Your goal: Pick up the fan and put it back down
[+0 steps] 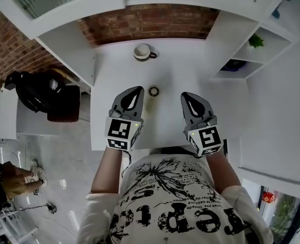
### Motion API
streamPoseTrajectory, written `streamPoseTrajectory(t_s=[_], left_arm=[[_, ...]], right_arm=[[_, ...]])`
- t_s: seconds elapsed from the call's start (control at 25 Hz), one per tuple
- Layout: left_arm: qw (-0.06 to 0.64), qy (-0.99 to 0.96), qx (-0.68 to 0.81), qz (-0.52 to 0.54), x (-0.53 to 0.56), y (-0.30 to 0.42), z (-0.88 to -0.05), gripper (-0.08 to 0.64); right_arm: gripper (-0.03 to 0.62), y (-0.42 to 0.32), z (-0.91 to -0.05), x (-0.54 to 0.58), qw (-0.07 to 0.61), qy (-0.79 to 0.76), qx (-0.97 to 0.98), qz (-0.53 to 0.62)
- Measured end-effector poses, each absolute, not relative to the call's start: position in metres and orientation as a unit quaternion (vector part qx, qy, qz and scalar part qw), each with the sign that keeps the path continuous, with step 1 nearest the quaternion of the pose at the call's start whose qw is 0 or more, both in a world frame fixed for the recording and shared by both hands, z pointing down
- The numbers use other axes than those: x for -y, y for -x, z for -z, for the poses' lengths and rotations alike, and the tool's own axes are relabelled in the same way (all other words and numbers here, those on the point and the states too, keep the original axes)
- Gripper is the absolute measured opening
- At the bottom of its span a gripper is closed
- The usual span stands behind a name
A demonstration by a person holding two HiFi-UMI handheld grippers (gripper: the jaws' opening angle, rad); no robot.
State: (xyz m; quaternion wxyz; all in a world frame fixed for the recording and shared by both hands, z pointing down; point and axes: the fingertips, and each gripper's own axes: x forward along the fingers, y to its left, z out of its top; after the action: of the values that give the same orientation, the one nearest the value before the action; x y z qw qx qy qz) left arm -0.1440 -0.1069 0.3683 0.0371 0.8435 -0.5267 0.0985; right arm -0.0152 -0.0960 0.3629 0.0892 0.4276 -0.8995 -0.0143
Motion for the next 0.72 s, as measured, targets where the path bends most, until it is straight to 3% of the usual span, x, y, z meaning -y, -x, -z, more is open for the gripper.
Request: streamPoseTrajectory(t_s=[0.36, 0.72], left_arm=[[-0.012, -0.862, 0.506, -0.014, 0.053, 0.155, -0.305, 0.014], [-0.018, -0.858, 0.513, -0.012, 0.051, 0.163, -0.297, 0.014]], right_arm=[[0.015, 0.013, -0.328, 0.082, 0.057, -0.429, 0.901, 0.040], [0.014, 0.010, -0.318, 0.080, 0.034, -0.420, 0.905, 0.052]])
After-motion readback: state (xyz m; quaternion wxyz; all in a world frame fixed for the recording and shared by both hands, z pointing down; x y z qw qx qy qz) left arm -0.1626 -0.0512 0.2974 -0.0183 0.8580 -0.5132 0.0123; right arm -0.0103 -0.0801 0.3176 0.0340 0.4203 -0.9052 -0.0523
